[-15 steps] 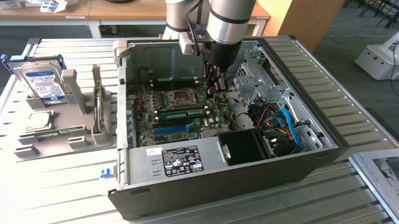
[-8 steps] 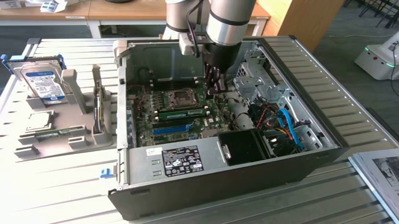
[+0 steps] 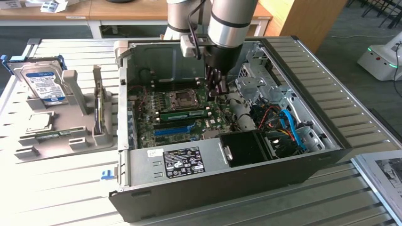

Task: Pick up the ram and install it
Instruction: 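Press down the ram until it locks into place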

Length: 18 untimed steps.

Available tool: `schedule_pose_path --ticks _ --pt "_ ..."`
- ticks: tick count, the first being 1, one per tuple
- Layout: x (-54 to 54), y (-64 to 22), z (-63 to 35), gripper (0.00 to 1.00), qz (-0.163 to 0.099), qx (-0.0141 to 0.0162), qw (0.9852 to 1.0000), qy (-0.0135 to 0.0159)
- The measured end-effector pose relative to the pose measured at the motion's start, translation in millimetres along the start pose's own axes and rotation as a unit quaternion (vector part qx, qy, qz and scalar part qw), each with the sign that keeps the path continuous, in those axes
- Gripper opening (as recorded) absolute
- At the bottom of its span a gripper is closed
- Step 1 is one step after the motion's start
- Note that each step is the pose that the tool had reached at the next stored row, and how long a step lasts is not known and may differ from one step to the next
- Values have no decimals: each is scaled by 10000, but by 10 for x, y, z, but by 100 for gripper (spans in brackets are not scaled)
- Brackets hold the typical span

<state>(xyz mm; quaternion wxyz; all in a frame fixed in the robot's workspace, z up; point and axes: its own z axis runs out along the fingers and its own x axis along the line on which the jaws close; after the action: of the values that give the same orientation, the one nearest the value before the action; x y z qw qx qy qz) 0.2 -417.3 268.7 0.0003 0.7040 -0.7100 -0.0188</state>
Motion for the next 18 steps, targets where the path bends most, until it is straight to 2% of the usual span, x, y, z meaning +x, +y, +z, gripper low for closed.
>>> schedule_pose_path --ticks 18 --pt "2 -2 75 10 0 0 10000 0"
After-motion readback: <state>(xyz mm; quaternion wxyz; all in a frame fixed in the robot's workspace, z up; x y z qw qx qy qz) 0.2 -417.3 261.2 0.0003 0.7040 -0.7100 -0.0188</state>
